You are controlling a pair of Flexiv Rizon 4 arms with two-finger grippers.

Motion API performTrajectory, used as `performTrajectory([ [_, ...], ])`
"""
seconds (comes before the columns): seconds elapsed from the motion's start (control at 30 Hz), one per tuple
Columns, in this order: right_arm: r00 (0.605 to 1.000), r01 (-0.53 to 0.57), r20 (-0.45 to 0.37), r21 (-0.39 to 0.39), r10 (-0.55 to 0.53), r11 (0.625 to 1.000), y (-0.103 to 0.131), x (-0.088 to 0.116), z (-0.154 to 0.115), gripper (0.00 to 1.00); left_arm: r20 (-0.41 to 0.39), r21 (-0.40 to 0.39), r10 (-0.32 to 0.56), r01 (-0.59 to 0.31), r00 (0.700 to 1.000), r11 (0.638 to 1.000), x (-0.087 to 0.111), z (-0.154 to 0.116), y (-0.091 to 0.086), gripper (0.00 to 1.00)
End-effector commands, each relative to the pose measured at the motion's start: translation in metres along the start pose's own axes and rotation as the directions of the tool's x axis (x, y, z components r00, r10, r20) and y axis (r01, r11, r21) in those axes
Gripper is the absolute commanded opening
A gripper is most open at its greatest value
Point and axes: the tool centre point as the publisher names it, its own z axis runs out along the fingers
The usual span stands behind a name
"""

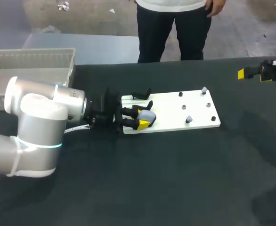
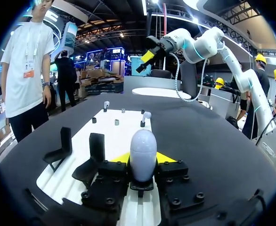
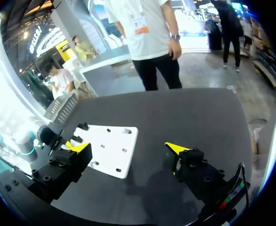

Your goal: Pick up each earbud case from the left stands, insert the matching earbuds, close the lid, and place the case in the box.

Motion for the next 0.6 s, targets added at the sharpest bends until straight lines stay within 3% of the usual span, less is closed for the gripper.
performTrajectory([
  [0.03, 1.0, 0.001, 0.0, -0.003, -0.001, 1.0, -0.0009, -0.0002, 0.0009, 1.0, -0.003, 0.005, -0.002, 0.002, 1.0, 1.0, 0.0004, -0.0017, 0.0026, 0.0],
  [0.6, 1.0, 0.001, 0.0, -0.003, -0.001, 1.0, -0.0009, -0.0002, 0.0009, 1.0, -0.009, 0.006, 0.003, -0.003, 1.0, 1.0, 0.0012, -0.0056, 0.0035, 0.0],
])
